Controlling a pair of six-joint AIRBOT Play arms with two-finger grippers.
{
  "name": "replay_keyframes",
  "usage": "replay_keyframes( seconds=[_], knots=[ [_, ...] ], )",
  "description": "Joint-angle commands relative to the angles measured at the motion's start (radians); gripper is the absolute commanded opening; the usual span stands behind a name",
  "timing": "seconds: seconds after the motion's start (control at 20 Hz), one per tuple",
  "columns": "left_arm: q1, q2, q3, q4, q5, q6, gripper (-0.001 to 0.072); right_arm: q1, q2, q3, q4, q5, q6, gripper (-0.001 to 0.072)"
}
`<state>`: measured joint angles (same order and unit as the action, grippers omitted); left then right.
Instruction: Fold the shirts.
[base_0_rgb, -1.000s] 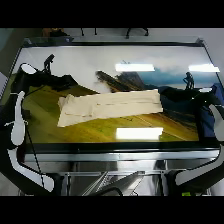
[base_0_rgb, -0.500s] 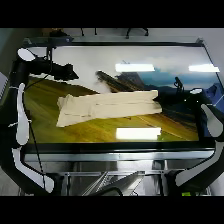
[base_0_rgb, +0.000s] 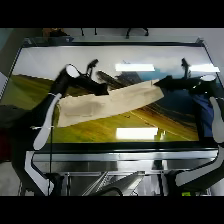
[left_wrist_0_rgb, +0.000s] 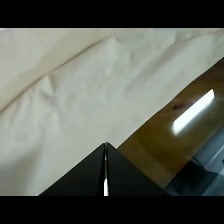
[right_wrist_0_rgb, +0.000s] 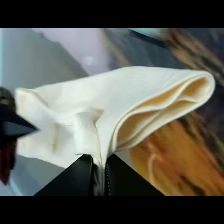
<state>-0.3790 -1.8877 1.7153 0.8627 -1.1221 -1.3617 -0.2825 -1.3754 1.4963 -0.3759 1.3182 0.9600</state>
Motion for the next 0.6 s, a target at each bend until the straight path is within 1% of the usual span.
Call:
replay_keyframes(
  seconds=[0.0, 0.15, 0.25, 0.4, 0.45, 0.55],
  knots=[
    [-0.158, -0.085, -0.038, -0.003, 0.164, -0.007, 0.0015, -0.007, 0.119, 0.126, 0.115, 0.142, 0.112, 0.002],
    [-0.268, -0.208, 0.09, -0.003, 0.163, -0.064, 0.0015, -0.007, 0.22, 0.167, 0.115, 0.15, 0.181, 0.002],
    [-0.312, -0.28, 0.2, -0.003, 0.121, -0.093, 0.0015, -0.006, 0.253, 0.167, 0.1, 0.175, 0.182, 0.0019],
    [-0.315, -0.31, 0.346, -0.001, -0.065, -0.098, 0.0014, -0.003, 0.25, 0.166, 0.068, 0.212, 0.196, 0.002],
    [-0.3, -0.293, 0.375, -0.001, -0.135, -0.097, 0.0014, -0.001, 0.243, 0.166, 0.039, 0.213, 0.197, 0.0019],
    [-0.238, -0.195, 0.373, 0.0, -0.252, -0.093, 0.0013, 0.005, 0.226, 0.163, -0.005, 0.213, 0.197, 0.002]
  ],
)
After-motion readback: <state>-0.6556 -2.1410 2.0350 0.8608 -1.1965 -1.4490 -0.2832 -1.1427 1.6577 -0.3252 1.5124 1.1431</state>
